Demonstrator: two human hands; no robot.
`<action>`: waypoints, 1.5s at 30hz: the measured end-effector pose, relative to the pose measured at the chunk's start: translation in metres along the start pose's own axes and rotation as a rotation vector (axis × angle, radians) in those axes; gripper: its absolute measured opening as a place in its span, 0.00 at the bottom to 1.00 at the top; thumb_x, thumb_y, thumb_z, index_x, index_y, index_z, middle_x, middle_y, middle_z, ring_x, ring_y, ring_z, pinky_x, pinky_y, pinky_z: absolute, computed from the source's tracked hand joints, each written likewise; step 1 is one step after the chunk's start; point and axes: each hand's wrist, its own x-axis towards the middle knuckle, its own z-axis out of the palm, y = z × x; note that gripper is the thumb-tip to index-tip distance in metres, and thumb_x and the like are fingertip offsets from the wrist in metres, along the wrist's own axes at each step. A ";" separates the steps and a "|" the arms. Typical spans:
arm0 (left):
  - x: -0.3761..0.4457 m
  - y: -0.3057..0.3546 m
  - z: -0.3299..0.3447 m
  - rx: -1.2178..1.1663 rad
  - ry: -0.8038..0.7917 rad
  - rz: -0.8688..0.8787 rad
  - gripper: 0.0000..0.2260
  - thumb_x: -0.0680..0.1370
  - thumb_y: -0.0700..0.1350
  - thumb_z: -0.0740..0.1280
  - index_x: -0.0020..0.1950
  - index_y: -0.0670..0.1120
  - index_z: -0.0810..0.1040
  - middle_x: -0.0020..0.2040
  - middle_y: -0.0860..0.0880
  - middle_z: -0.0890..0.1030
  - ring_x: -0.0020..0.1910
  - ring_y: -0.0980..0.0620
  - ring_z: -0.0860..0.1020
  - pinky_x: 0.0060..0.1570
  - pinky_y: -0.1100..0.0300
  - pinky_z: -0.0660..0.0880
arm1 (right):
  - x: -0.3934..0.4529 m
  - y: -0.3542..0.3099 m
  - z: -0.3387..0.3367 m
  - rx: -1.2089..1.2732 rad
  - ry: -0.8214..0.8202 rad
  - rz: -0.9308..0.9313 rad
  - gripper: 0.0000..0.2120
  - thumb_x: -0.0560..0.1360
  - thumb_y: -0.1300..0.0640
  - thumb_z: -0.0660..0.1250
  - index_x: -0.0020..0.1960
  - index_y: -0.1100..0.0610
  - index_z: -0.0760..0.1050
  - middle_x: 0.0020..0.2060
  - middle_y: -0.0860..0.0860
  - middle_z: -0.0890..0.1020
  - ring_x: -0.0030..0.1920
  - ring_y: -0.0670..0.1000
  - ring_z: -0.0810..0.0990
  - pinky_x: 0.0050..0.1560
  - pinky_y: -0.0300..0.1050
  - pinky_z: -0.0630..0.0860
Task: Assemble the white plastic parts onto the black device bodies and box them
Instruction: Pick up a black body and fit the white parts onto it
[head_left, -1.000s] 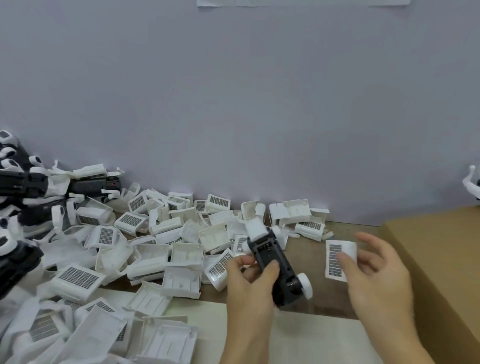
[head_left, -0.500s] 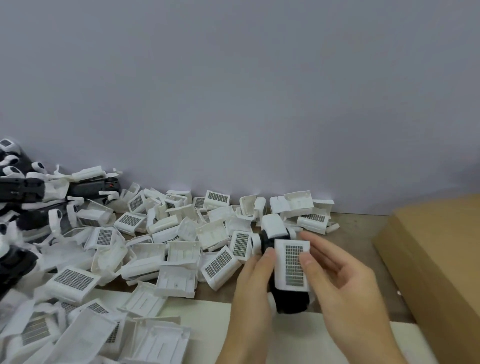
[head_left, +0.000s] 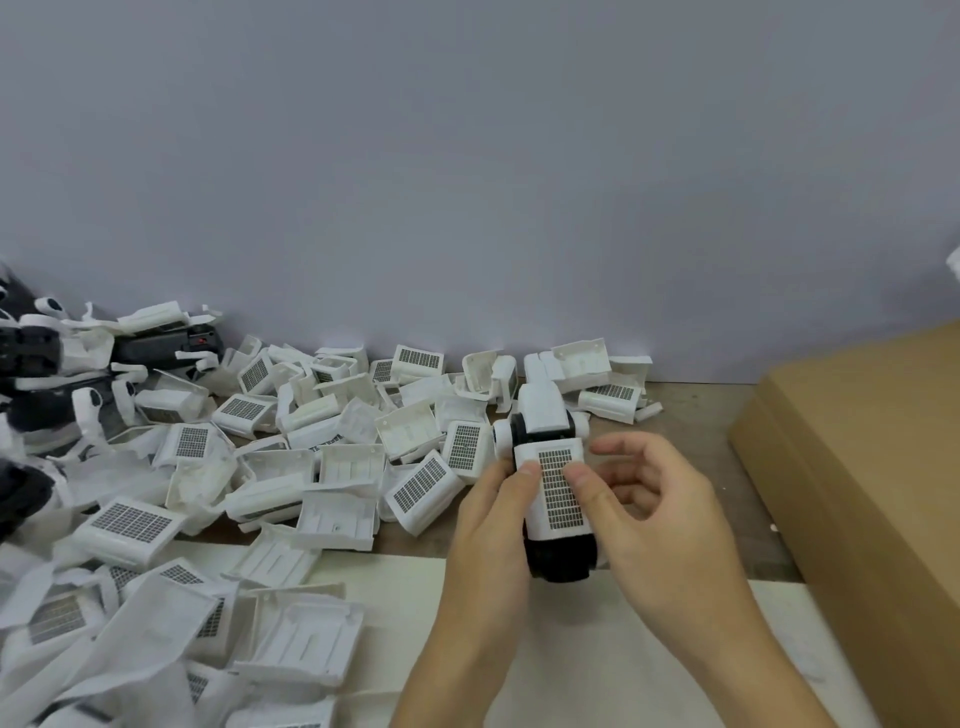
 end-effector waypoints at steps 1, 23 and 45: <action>-0.001 0.000 0.001 0.014 -0.006 0.017 0.11 0.81 0.45 0.63 0.51 0.49 0.86 0.49 0.48 0.87 0.48 0.53 0.85 0.50 0.57 0.80 | 0.000 -0.001 -0.001 -0.016 -0.014 0.007 0.07 0.72 0.50 0.74 0.48 0.49 0.80 0.38 0.48 0.84 0.38 0.47 0.84 0.42 0.49 0.83; 0.000 -0.002 0.002 0.147 -0.055 0.119 0.09 0.81 0.45 0.65 0.52 0.47 0.85 0.48 0.49 0.87 0.51 0.53 0.85 0.50 0.63 0.79 | -0.007 -0.004 0.009 0.241 -0.067 0.148 0.11 0.78 0.48 0.68 0.45 0.51 0.87 0.39 0.48 0.88 0.43 0.46 0.87 0.42 0.40 0.81; 0.003 -0.004 -0.005 0.211 -0.002 0.174 0.10 0.82 0.40 0.64 0.59 0.48 0.83 0.48 0.51 0.88 0.51 0.54 0.85 0.52 0.62 0.80 | -0.004 -0.006 0.005 0.120 -0.215 -0.016 0.13 0.81 0.61 0.65 0.50 0.46 0.84 0.44 0.40 0.87 0.47 0.39 0.85 0.44 0.27 0.76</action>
